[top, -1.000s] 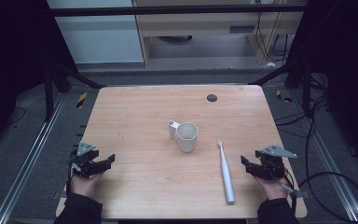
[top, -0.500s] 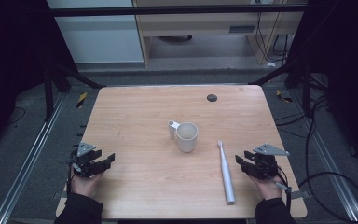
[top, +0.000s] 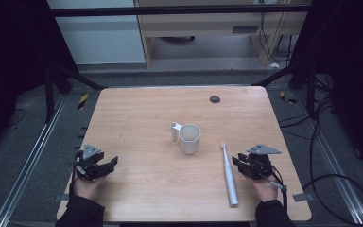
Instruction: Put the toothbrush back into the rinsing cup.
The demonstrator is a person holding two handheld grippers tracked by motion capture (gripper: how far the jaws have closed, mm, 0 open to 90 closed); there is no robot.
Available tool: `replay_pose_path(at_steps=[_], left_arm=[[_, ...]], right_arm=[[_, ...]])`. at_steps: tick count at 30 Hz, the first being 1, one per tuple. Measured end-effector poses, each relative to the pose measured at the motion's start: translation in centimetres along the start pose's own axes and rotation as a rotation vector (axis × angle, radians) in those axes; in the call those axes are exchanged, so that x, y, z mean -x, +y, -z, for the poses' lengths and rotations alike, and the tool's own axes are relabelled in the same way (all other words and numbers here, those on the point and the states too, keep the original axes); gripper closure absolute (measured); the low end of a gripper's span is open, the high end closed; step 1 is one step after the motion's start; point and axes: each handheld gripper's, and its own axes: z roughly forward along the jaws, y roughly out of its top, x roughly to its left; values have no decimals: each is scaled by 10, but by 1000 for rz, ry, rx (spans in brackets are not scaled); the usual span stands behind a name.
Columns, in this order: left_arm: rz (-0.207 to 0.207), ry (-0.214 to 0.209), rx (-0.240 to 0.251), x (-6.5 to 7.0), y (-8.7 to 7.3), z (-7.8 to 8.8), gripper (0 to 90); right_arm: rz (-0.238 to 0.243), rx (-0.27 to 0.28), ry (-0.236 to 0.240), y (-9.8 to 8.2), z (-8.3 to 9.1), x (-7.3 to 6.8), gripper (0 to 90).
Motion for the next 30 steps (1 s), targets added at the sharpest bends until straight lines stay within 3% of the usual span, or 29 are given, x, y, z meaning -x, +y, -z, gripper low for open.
replay_pose_path(at_steps=[15, 30], left_arm=[[-25, -9, -12, 3, 0, -1, 397], [-39, -12, -19, 5, 1, -2, 405]], right_arm=[[8, -69, 1, -6, -12, -1, 799], [14, -104, 11, -8, -19, -4, 848]])
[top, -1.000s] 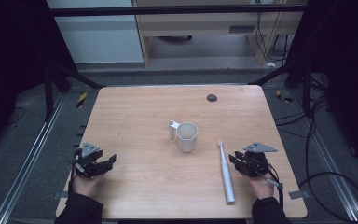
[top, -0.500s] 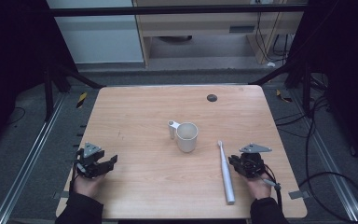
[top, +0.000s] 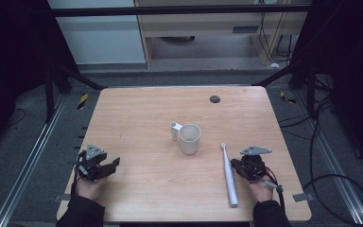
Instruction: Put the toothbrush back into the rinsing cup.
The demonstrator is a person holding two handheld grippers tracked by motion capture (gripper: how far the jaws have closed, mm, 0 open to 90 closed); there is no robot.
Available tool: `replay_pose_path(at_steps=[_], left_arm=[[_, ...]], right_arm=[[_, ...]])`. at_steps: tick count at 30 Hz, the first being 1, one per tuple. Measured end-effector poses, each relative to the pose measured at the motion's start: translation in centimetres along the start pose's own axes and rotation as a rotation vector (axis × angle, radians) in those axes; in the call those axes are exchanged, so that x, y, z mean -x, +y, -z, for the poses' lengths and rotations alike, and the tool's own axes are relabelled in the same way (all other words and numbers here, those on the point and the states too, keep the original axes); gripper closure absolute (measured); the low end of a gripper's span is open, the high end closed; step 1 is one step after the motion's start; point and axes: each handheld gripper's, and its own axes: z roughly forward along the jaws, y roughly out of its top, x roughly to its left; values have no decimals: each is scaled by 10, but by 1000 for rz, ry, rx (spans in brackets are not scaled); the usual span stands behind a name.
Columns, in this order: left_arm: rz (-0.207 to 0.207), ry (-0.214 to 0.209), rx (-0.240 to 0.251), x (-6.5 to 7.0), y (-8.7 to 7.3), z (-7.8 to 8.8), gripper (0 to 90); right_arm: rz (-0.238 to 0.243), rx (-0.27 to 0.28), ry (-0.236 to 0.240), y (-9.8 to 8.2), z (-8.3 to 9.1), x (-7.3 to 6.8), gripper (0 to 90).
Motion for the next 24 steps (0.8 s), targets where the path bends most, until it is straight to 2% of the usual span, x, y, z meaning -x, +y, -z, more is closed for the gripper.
replay_pose_path(at_steps=[24], left_arm=[[-7, 1, -8, 1, 0, -1, 407]], right_arm=[[20, -21, 18, 2, -6, -8, 862]])
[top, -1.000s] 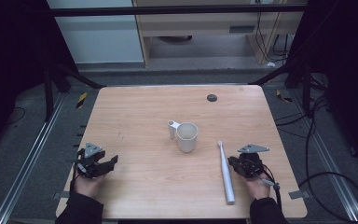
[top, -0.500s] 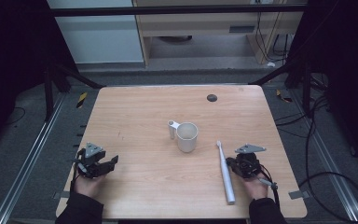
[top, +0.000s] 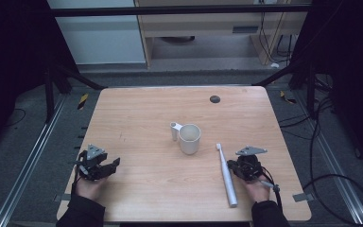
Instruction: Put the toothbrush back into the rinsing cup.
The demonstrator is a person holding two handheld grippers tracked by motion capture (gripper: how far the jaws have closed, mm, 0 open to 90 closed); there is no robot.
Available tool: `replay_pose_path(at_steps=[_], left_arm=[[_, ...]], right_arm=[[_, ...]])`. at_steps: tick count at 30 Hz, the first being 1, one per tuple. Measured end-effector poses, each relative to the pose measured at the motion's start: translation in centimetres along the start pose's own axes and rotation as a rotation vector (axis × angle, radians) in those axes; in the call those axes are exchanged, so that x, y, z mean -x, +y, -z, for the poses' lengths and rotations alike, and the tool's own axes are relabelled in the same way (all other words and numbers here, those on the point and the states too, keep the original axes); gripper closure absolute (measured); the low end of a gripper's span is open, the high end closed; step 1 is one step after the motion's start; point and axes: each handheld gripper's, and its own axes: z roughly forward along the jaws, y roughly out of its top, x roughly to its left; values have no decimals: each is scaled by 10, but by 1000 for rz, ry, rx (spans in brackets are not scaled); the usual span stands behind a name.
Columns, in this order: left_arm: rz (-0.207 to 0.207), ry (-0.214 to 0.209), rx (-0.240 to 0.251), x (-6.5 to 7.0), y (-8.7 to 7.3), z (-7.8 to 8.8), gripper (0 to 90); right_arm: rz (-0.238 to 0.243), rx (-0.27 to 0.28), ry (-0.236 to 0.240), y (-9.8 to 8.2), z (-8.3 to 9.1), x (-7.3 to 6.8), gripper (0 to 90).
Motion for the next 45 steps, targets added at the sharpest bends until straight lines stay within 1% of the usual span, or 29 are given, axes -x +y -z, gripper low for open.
replay_pose_path(at_steps=[5, 20, 32, 33, 35, 37, 44, 45], left_arm=[[-1, 0, -1, 0, 0, 0, 408], [-5, 2, -3, 0, 0, 0, 409], [-6, 1, -7, 1, 0, -1, 410], [-6, 2, -7, 1, 0, 0, 411], [-5, 2, -7, 0, 0, 0, 411], [-5, 2, -7, 1, 0, 0, 411], [-8, 1, -10, 1, 0, -1, 411], [-7, 1, -10, 1, 0, -1, 411]], right_arm=[[-3, 2, 5, 1, -1, -2, 862], [17, -3, 11, 4, -4, -8, 862], [17, -3, 18, 6, -6, -11, 863], [26, -2, 18, 6, -6, -11, 863], [21, -3, 23, 7, -7, -13, 863], [29, -5, 20, 7, -8, -13, 863], [28, -10, 18, 8, -9, -14, 863], [23, -11, 27, 8, -9, -14, 863]])
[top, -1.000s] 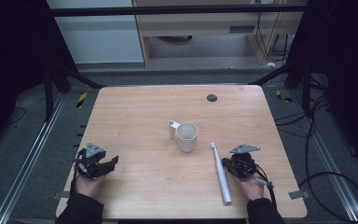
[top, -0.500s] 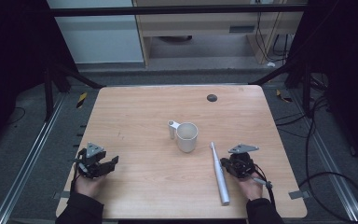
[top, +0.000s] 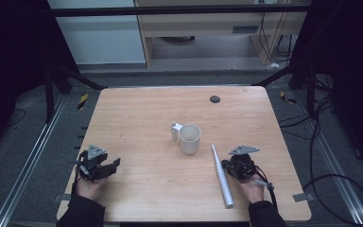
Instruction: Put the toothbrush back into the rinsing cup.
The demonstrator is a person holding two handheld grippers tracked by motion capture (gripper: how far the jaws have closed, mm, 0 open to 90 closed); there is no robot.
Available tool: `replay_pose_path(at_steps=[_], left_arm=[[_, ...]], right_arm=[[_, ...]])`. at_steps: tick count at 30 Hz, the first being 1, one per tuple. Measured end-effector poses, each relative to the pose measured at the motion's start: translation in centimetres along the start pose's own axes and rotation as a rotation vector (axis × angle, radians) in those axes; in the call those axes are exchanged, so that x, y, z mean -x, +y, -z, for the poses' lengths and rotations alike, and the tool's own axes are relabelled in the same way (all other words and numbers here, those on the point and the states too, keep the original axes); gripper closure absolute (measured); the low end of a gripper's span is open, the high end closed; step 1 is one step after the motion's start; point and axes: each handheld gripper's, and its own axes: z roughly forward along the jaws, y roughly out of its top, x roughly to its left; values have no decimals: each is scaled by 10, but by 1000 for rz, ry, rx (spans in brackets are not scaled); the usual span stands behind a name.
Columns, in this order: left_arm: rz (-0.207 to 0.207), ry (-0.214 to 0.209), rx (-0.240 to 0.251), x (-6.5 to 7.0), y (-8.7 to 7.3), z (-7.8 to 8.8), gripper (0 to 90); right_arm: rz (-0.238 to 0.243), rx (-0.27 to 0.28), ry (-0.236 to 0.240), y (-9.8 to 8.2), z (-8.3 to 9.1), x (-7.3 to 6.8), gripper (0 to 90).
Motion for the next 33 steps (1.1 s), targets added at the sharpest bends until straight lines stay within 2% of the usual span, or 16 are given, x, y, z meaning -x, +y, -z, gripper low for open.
replay_pose_path(at_steps=[8, 18, 20, 22, 24, 28, 33], left_arm=[[-1, 0, -2, 0, 0, 0, 411], [2, 0, 0, -1, 0, 0, 410], [0, 0, -1, -1, 0, 0, 410], [0, 0, -1, -1, 0, 0, 410], [0, -1, -1, -1, 0, 0, 409], [0, 0, -2, -1, -1, 0, 408], [-3, 5, -5, -1, -1, -1, 405]], right_arm=[[5, -4, -8, 1, 0, 0, 856], [-20, 49, -56, 3, 19, 9, 797], [-23, 66, -76, 5, 28, 11, 755], [-33, 69, -80, 5, 31, 12, 734], [-54, 71, -96, 7, 40, 15, 663], [-62, 72, -115, 9, 47, 20, 605], [-81, 56, -115, 12, 56, 26, 509]])
